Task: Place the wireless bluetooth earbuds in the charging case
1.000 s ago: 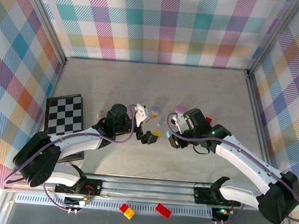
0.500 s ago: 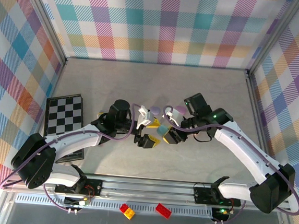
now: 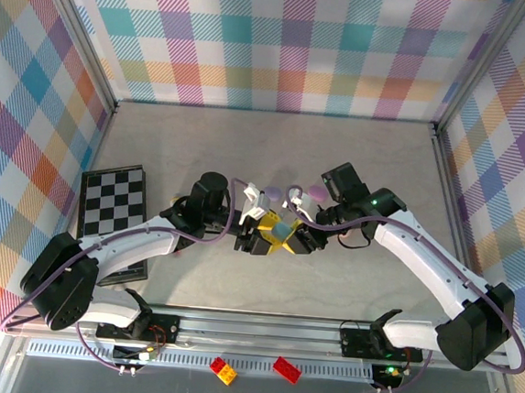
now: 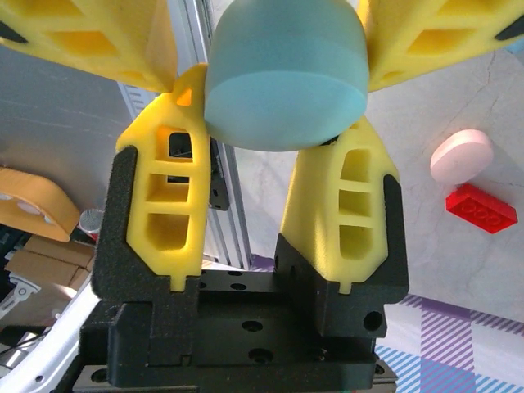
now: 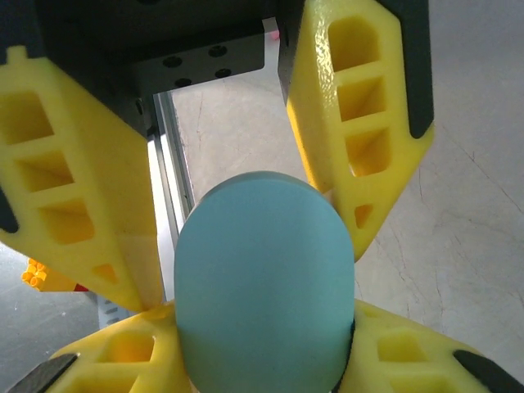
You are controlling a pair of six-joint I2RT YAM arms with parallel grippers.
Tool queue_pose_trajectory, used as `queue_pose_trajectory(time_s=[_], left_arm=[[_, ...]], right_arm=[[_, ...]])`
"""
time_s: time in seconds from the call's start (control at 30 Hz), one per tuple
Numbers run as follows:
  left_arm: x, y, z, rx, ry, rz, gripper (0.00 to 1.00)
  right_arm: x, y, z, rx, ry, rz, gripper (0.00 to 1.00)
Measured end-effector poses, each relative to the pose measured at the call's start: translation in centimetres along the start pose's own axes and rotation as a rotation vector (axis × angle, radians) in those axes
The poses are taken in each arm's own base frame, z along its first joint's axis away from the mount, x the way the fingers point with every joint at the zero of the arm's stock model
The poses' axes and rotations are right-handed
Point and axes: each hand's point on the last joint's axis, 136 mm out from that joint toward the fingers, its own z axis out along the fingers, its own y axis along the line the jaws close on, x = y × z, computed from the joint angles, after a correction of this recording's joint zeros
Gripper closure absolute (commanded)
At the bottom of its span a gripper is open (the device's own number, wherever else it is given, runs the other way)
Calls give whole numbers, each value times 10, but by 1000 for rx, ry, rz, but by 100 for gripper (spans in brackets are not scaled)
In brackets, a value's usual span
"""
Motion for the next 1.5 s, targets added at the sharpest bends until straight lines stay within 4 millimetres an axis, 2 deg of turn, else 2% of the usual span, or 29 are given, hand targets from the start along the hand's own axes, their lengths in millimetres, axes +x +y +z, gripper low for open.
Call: queue_pose_trajectory(time_s=[0.3,0.43,0.7,0.9,1.5], left_arm=[[1,-1,0,9,4,3,43],[2,-2,0,12,5,4,46],[1,-3,0,22,4,5,44],[-4,-5,1,35,0,10,47],[3,-1,4,44,30,-14,47]], right_arm=[[-1,0,-2,-9,-10,-7,75],[-1,1,-5,-14,-19,-10,76],[1,4,-5,-26,-10,-7,77],[5,5,-5,-32,6,-15,77],[2,2,-3,-35,12,-25,78]])
